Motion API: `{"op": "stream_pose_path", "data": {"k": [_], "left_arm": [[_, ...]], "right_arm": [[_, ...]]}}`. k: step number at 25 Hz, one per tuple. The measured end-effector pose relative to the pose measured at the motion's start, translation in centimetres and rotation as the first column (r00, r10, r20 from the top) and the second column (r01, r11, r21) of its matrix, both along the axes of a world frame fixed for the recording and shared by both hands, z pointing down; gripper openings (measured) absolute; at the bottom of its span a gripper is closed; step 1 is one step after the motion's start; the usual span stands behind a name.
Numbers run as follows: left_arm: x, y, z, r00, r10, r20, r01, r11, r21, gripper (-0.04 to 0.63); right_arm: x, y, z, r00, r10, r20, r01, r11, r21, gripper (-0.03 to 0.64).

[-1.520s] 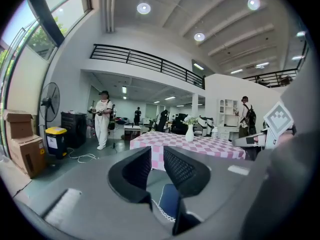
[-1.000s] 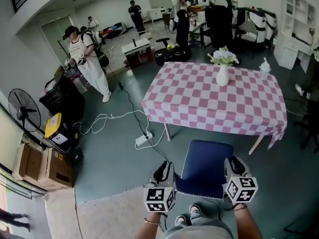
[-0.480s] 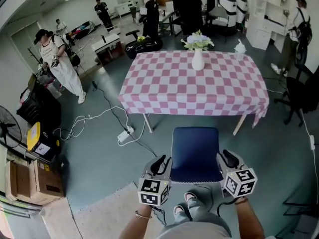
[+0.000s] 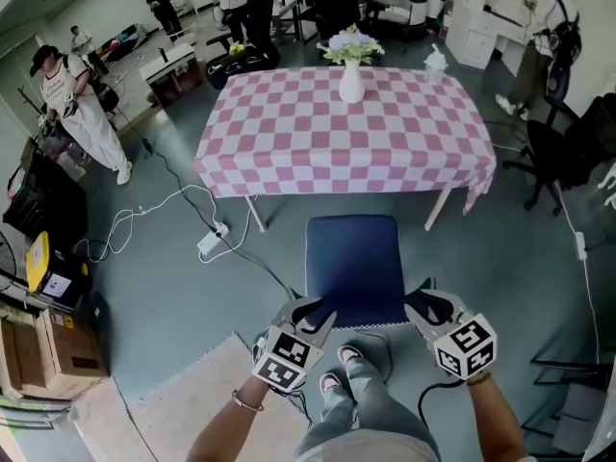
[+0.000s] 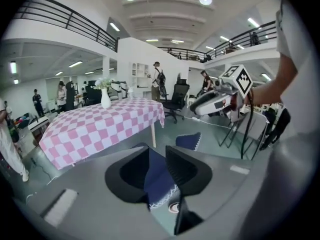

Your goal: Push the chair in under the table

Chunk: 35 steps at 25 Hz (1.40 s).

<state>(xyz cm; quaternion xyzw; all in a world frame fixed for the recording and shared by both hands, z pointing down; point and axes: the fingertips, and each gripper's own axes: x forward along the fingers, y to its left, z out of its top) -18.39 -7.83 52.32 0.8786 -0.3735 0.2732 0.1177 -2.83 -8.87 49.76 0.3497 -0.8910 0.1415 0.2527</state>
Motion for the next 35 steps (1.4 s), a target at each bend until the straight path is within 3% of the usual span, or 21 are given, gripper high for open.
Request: {"op": "stream_pose_path", "data": {"k": [5,9,13,20,24,29,35], "left_arm": [[0.7,2.3,2.2,0.988,0.123,0.092,-0.119,0.992,-0.049,0.117],[1.1,3.4,3.4,0.965,0.194,0.177,-0.187,0.981,-0.058,0.120],[1.0,4.3,4.7,0.924,0.272,0.270,-0.258,0.962,-0.085,0.120],[1.4,5.0,6.8,0.847,0.388,0.362,-0.362,0.922,-0.141,0.138],[1.7,5.0,7.7,0.826,0.409,0.387,-0.385,0.912,-0.142,0.138],[2.5,4.4,9.5,0.812,0.425,0.399,-0.402,0.904,-0.145,0.141],[2.8,3.6,10.6,0.815,0.407,0.412,-0.386,0.912,-0.138,0.122]], "right_arm": [[0.9,2.2,2.1,0.984,-0.123,-0.133,0.121,0.992,-0.020,0.104],[1.4,3.7,3.8,0.951,-0.210,-0.227,0.207,0.978,-0.035,0.104],[1.6,4.6,5.6,0.884,-0.320,-0.339,0.315,0.946,-0.071,0.104],[2.4,4.7,8.7,0.748,-0.482,-0.457,0.454,0.873,-0.179,0.107],[2.7,4.6,9.8,0.690,-0.522,-0.502,0.483,0.848,-0.218,0.121],[2.7,4.2,11.3,0.662,-0.531,-0.529,0.486,0.841,-0.236,0.121],[2.8,3.4,12.3,0.678,-0.506,-0.533,0.455,0.859,-0.235,0.121]]}}
